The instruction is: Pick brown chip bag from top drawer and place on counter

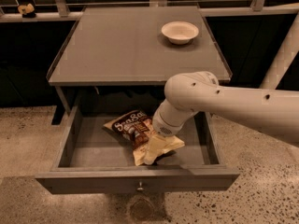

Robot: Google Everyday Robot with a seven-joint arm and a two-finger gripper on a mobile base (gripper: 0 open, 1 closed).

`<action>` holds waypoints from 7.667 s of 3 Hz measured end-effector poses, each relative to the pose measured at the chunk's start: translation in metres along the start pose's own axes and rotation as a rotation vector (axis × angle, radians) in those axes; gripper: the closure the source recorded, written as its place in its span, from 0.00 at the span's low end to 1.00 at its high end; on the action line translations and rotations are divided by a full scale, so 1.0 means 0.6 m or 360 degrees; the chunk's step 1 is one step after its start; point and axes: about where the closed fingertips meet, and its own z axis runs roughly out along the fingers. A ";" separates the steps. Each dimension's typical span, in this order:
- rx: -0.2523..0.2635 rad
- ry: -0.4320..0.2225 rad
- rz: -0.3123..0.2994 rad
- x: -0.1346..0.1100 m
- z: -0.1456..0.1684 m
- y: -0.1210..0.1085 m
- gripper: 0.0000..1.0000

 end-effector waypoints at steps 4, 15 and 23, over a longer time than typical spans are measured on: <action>-0.0105 -0.0106 0.0005 0.000 0.052 0.021 0.00; -0.0119 -0.0096 -0.0079 -0.021 0.104 0.019 1.00; 0.0381 0.0209 -0.0312 -0.120 -0.341 0.029 1.00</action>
Offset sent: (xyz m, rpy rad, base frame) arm -0.0095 0.0145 -0.0410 0.1154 0.0594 0.0374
